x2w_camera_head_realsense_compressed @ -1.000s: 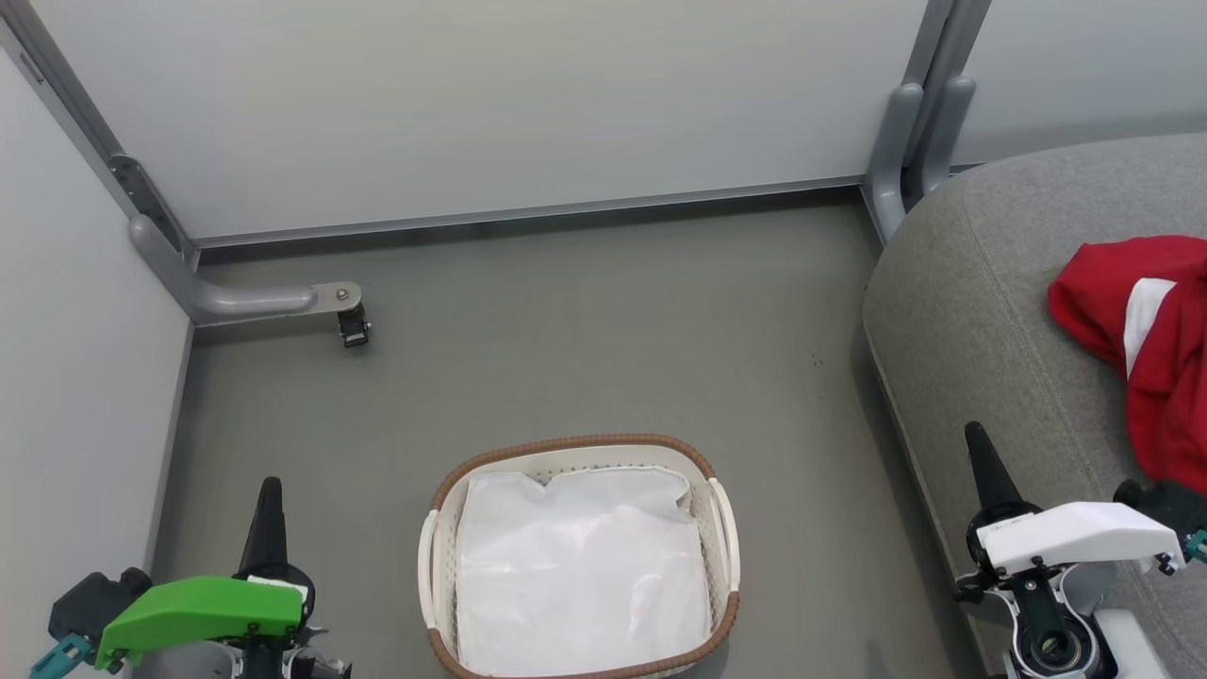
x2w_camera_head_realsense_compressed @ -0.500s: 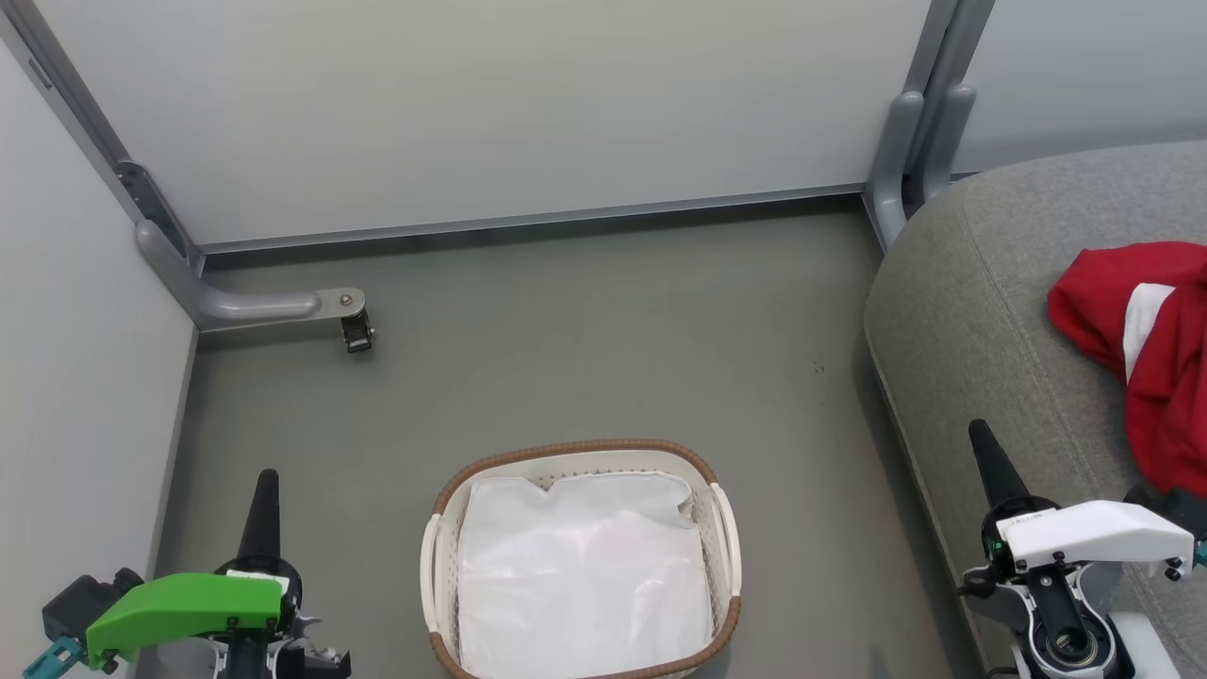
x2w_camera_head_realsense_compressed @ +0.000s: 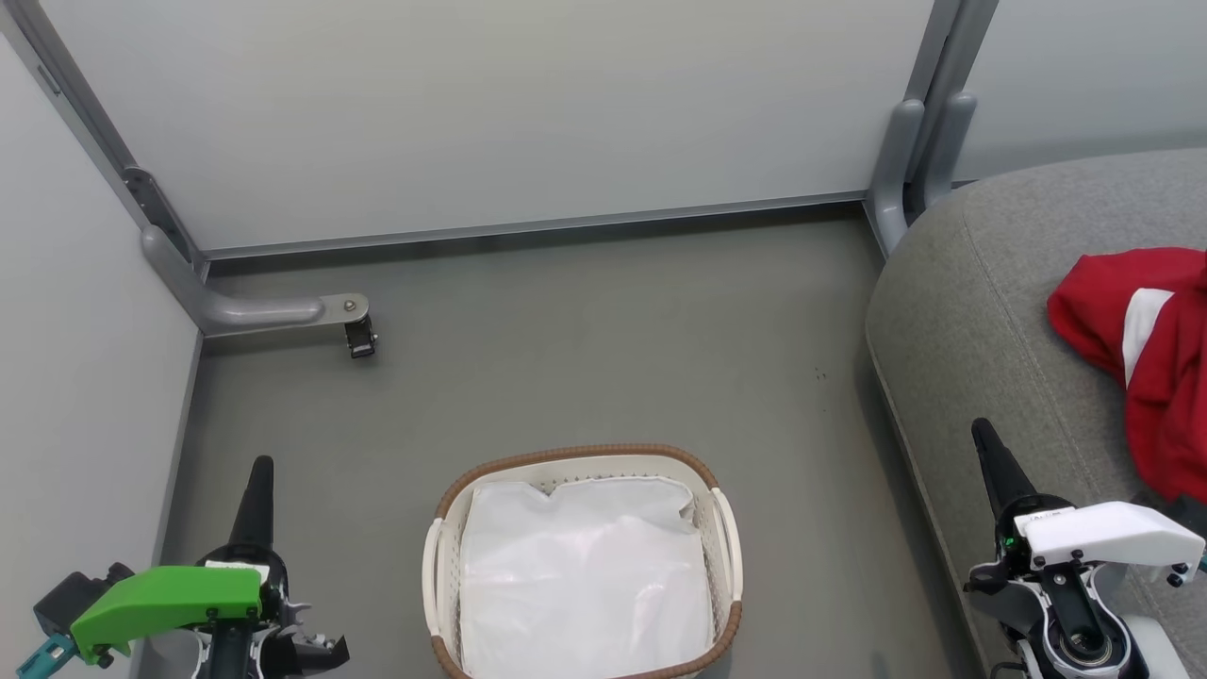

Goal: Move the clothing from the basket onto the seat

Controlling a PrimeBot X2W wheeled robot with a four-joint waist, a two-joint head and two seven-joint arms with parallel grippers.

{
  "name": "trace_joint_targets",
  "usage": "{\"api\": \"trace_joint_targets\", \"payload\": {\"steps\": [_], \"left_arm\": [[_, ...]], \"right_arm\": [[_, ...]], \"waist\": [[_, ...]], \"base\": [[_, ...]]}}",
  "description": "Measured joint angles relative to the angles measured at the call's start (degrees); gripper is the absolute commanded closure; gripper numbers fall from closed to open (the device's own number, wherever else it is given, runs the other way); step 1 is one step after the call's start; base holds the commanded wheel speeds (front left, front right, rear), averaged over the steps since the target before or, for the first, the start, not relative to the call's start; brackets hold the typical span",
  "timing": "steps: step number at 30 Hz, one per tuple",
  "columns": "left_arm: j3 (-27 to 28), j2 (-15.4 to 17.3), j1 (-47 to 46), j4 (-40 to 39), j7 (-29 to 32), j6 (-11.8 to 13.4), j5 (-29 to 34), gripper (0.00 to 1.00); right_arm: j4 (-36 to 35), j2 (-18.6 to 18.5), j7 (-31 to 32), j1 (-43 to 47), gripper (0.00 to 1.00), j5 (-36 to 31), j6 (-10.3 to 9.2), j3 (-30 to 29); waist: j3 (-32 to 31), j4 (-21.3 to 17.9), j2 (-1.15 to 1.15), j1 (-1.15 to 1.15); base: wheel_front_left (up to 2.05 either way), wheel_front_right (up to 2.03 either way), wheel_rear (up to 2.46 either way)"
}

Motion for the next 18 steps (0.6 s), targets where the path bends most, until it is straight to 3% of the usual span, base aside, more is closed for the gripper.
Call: {"api": "trace_joint_targets", "payload": {"steps": [18], "left_arm": [[0.68, 0.03, -0.26, -0.74, 2.0, -0.04, -7.25, 1.0]], "right_arm": [[-0.78, -0.04, 1.94, 0.57, 1.0, 7.82, 0.0, -0.86]], "waist": [[-0.78, 0.22, 0.0, 0.0]], "base": [[0.0, 0.0, 0.0]]}}
